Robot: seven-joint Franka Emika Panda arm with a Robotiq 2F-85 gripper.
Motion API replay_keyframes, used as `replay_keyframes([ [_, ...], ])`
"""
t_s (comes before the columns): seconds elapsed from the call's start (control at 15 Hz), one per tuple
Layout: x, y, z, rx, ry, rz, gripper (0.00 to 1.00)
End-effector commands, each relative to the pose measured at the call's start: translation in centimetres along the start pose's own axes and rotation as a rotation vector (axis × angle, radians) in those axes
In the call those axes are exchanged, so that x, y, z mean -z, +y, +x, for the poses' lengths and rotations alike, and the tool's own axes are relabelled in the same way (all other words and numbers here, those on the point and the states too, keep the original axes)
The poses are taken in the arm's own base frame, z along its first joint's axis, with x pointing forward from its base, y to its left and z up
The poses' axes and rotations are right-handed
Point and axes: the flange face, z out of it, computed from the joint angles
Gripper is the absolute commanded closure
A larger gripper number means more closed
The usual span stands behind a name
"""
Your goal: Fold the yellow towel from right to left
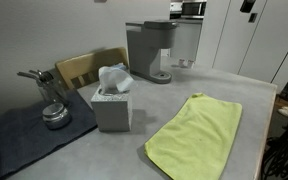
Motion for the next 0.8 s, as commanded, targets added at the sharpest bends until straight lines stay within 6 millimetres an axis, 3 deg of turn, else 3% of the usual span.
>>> replay_keyframes([
  [0.0,-0.8,0.6,0.2,0.042,0.007,0.019,0.00],
  [0.27,-2.6,0.2,0.5,0.051,0.009,0.022,0.00],
  [0.6,-6.8,-1.3,0.5,-0.051,0.012,0.056,0.00],
  [0.67,-5.1,-0.7,0.5,-0.011,0.004,0.044,0.00],
  [0.73,-5.9,-1.0,0.5,-0.026,-0.001,0.049,0.00],
])
